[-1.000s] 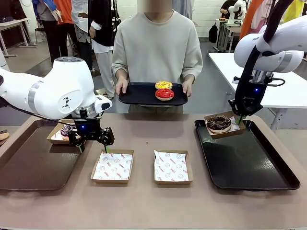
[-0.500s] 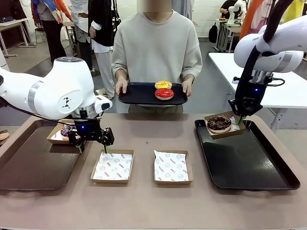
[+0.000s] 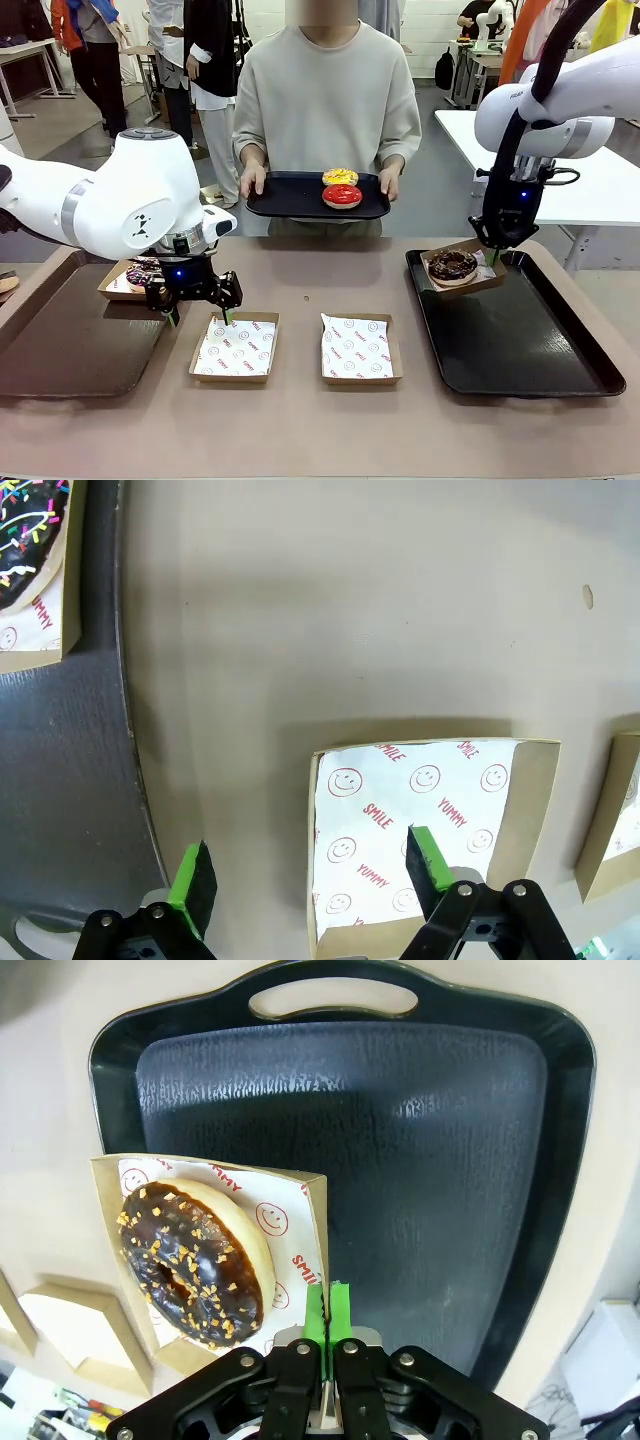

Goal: Individually package the donuts and arrange them on the tray.
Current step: Place the picked Paper togo box on the Handle tray while simultaneously picking up another Paper togo box from the table with the other hand.

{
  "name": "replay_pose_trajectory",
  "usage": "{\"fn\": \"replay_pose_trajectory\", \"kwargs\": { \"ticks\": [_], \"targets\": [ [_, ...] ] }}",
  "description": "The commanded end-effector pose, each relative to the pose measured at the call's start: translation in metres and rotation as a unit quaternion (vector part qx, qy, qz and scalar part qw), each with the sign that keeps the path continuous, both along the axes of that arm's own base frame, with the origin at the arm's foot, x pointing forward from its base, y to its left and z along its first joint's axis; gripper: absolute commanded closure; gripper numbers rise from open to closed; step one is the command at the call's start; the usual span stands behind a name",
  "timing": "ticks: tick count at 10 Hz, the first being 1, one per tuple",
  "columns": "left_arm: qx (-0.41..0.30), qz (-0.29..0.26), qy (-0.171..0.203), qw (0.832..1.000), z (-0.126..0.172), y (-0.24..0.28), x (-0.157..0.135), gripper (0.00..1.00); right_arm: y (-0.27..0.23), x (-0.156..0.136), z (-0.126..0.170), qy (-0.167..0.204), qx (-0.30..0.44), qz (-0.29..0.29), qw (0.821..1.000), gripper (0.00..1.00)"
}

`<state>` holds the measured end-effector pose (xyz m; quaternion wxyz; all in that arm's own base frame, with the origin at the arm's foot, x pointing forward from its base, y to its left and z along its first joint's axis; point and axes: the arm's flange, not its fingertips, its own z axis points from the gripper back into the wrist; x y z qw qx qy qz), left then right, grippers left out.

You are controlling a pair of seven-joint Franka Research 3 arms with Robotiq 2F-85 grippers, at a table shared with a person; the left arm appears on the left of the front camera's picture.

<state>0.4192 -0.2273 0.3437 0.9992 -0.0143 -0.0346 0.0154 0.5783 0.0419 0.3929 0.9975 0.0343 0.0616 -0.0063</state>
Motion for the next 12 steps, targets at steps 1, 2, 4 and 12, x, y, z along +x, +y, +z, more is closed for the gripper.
{"fn": "replay_pose_trajectory", "kwargs": {
  "ticks": [1, 2, 4, 12],
  "targets": [
    [0.008, 0.017, -0.014, 1.000, -0.009, -0.004, -0.004, 0.00, 0.001, 0.006, 0.004, -0.005, -0.014, -0.015, 1.000, 0.98],
    [0.013, 0.019, -0.018, 1.000, -0.012, -0.005, -0.006, 0.00, 0.002, 0.007, 0.002, -0.005, -0.012, -0.018, 1.000, 0.98],
    [0.018, 0.017, -0.010, 1.000, -0.017, -0.005, -0.006, 0.00, 0.007, 0.011, -0.005, 0.004, -0.024, -0.013, 1.000, 0.98],
    [0.029, 0.010, -0.013, 0.999, -0.031, -0.012, -0.006, 0.00, 0.019, 0.028, -0.021, 0.008, -0.033, -0.031, 0.999, 0.98]
  ]
}}
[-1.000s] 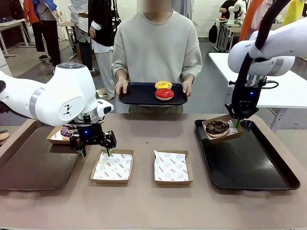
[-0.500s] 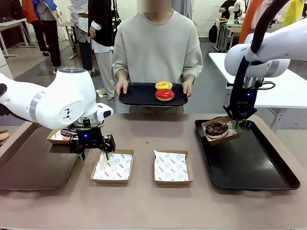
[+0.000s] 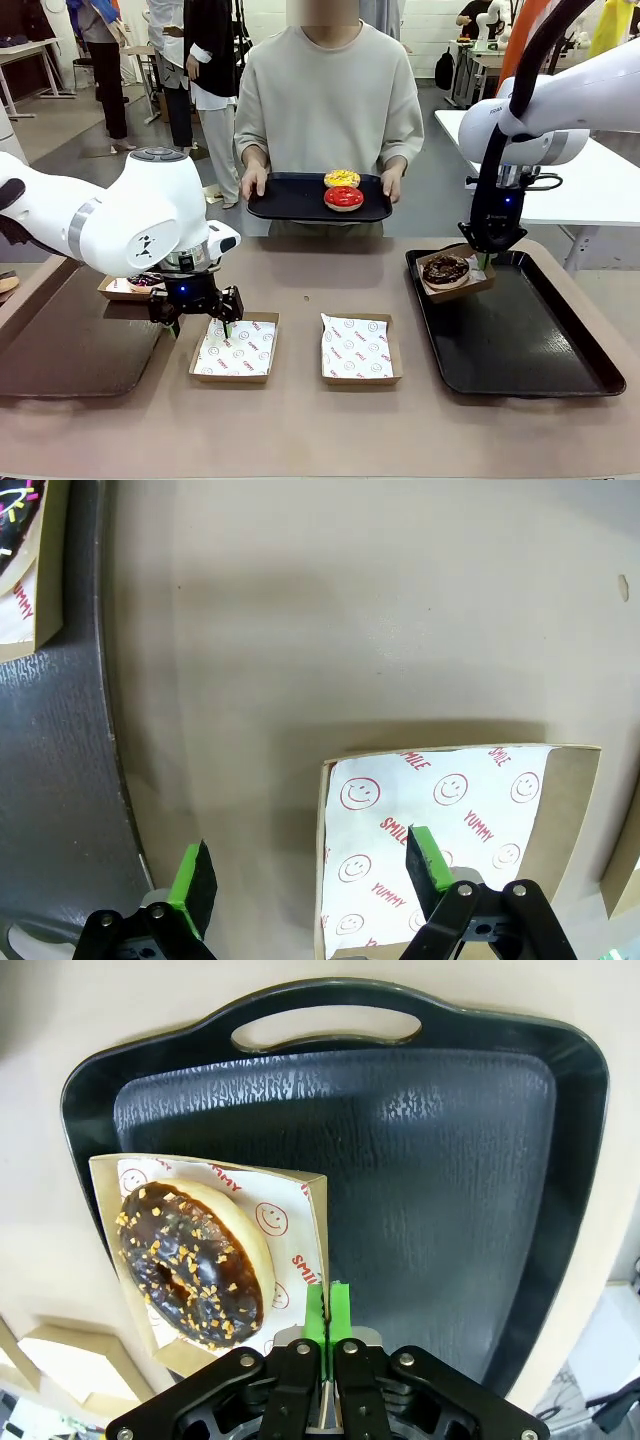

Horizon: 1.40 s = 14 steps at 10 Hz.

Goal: Individually package the donuts and arrange them on the tray.
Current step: Place the picked Paper togo box on the Handle tray while simultaneously picking up another Paper togo box from the table with the other hand.

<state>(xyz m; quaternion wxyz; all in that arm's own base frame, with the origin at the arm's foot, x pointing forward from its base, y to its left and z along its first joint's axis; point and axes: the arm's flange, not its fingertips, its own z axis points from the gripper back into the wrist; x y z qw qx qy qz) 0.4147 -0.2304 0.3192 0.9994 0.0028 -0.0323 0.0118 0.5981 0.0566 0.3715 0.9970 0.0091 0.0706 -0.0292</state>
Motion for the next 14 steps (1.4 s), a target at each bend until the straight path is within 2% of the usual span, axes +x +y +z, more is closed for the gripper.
{"fn": "replay_pose_trajectory", "kwargs": {
  "ticks": [1, 6, 7, 8, 9, 10, 11, 12, 13, 14],
  "targets": [
    [0.012, 0.011, -0.015, 1.000, -0.0073, -0.0098, -0.0012, 0.00, 0.0046, 0.0105, -0.0019, -0.001, -0.005, -0.010, 1.000, 0.98],
    [-0.007, 0.012, -0.011, 1.000, -0.0049, -0.0075, -0.0028, 0.00, 0.0073, 0.0153, -0.0050, 0.001, 0.003, -0.008, 1.000, 0.98],
    [-0.012, 0.007, -0.008, 1.000, -0.0051, -0.0077, -0.0020, 0.00, 0.0073, 0.0156, -0.0055, 0.002, 0.010, -0.002, 1.000, 0.88],
    [-0.014, 0.003, 0.000, 1.000, -0.0058, -0.0077, -0.0014, 0.60, 0.0073, 0.0152, -0.0062, 0.004, 0.013, 0.006, 1.000, 0.38],
    [-0.017, 0.003, 0.004, 1.000, -0.0059, -0.0077, -0.0009, 0.60, 0.0066, 0.0151, -0.0064, 0.006, 0.015, 0.007, 1.000, 0.28],
    [-0.018, 0.002, 0.005, 1.000, -0.0057, -0.0076, -0.0008, 1.00, 0.0058, 0.0150, -0.0066, 0.007, 0.017, 0.007, 1.000, 0.00],
    [-0.017, 0.002, 0.006, 1.000, -0.0054, -0.0075, -0.0008, 0.62, 0.0050, 0.0151, -0.0069, 0.009, 0.020, 0.007, 1.000, 0.00],
    [-0.016, 0.002, 0.007, 1.000, -0.0055, -0.0071, -0.0006, 1.00, 0.0043, 0.0148, -0.0071, 0.011, 0.022, 0.007, 1.000, 0.00],
    [-0.017, 0.003, 0.008, 1.000, -0.0048, -0.0066, -0.0005, 1.00, 0.0039, 0.0146, -0.0072, 0.011, 0.023, 0.006, 1.000, 0.03],
    [-0.018, 0.003, 0.008, 1.000, -0.0044, -0.0063, -0.0007, 1.00, 0.0038, 0.0139, -0.0070, 0.011, 0.024, 0.006, 1.000, 0.00]
  ]
}}
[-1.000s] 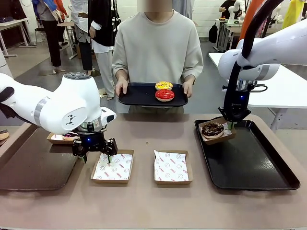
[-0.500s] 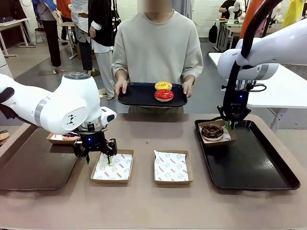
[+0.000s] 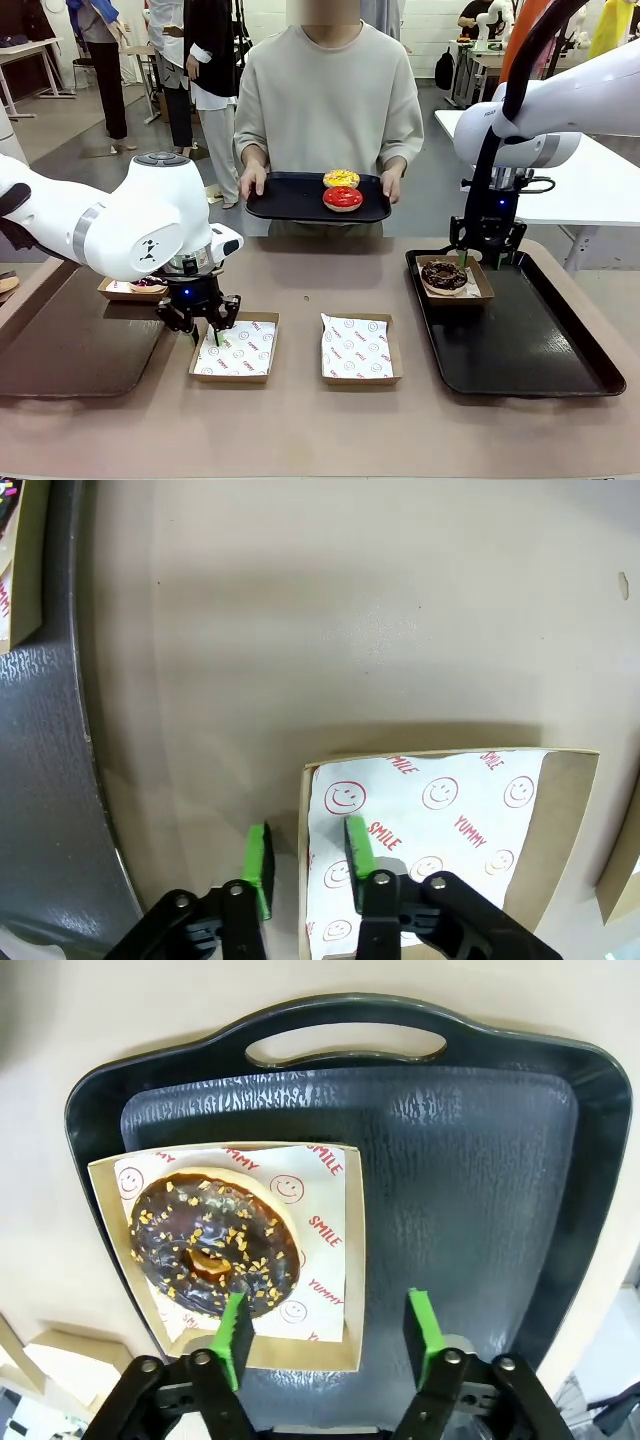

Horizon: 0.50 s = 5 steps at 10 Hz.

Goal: Individually package the donuts and arrange them on the tray.
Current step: Place the picked Paper togo box on the Handle tray while simultaneously picking up another Paper togo box from the table with the other hand.

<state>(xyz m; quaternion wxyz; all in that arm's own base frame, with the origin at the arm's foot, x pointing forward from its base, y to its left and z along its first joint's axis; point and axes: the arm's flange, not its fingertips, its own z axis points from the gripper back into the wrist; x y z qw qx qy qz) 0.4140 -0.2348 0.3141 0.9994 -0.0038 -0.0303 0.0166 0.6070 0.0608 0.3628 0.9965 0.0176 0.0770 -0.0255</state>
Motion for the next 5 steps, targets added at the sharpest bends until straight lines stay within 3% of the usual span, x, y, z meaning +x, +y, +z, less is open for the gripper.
{"fn": "replay_pose_trajectory", "kwargs": {
  "ticks": [1, 5],
  "targets": [
    [-0.013, -0.002, 0.007, 1.000, 0.0012, -0.0014, 0.0000, 1.00, -0.0008, 0.0044, 0.0025, 0.004, 0.017, 0.002, 1.000, 0.00],
    [-0.009, -0.002, 0.010, 1.000, 0.0052, -0.0001, 0.0003, 1.00, -0.0073, -0.0022, 0.0109, -0.006, 0.032, -0.001, 0.999, 0.00]
  ]
}}
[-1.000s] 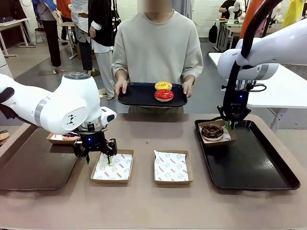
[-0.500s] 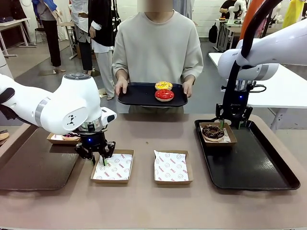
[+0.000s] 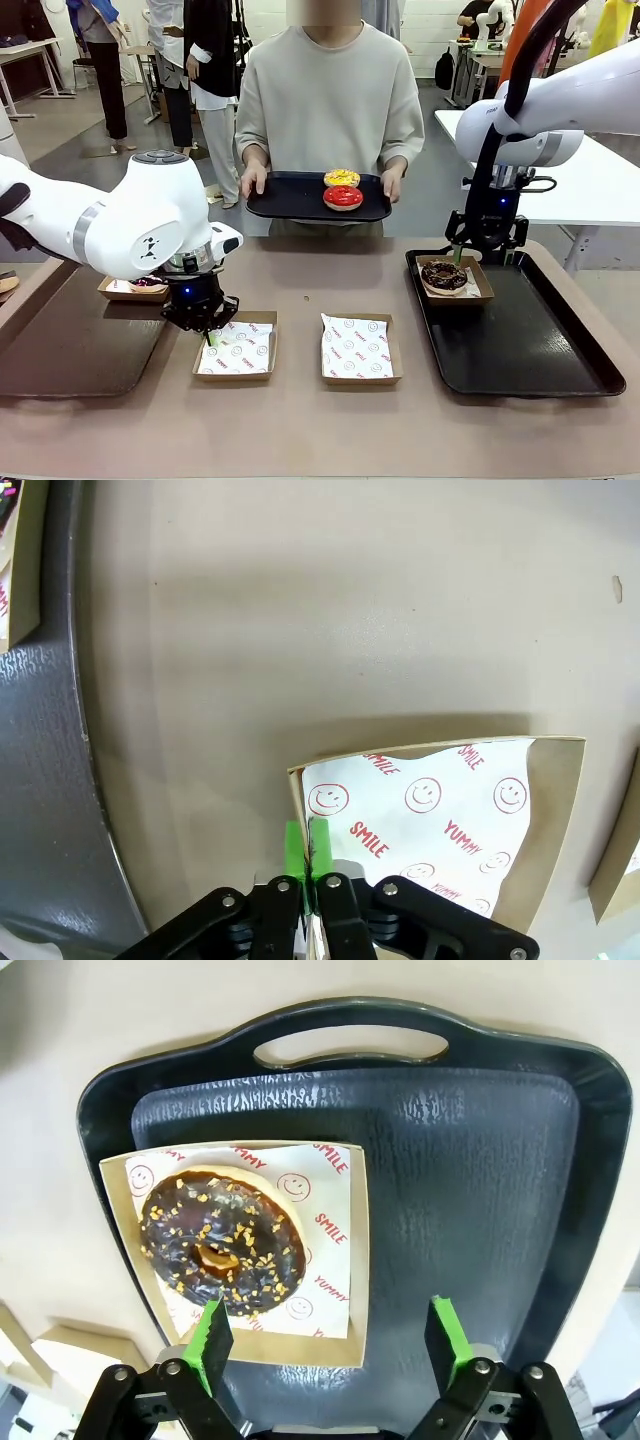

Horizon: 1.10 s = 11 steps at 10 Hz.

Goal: Individually package the donuts and arrange them on the tray.
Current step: Place the picked Paper togo box on the Handle tray while simultaneously picking up another Paper togo box from the table with the other hand.

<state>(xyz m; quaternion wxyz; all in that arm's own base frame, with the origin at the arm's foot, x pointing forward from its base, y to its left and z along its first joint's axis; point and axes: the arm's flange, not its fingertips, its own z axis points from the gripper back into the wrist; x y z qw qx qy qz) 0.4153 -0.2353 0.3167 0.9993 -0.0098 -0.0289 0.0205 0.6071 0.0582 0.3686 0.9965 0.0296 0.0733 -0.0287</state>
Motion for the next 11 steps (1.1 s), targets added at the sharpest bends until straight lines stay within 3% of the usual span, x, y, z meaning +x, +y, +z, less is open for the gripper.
{"fn": "replay_pose_trajectory", "kwargs": {
  "ticks": [1, 3, 5, 8, 11],
  "targets": [
    [-0.005, -0.007, 0.011, 1.000, 0.006, 0.002, -0.001, 1.00, -0.008, -0.006, 0.009, -0.007, 0.027, 0.003, 1.000, 0.00],
    [-0.005, -0.025, 0.038, 0.999, 0.021, 0.008, 0.001, 1.00, -0.017, -0.022, 0.024, -0.022, 0.079, 0.021, 0.996, 0.00],
    [-0.029, -0.042, 0.050, 0.997, 0.064, 0.022, 0.013, 1.00, -0.047, -0.053, 0.047, -0.036, 0.222, 0.077, 0.971, 0.00],
    [-0.053, -0.056, 0.028, 0.997, 0.122, 0.020, 0.036, 1.00, -0.120, -0.106, 0.060, -0.099, 0.377, 0.051, 0.919, 0.00],
    [-0.058, -0.060, 0.008, 0.996, 0.152, 0.009, 0.077, 1.00, -0.170, -0.184, 0.060, -0.160, 0.499, 0.020, 0.852, 0.00]
  ]
}}
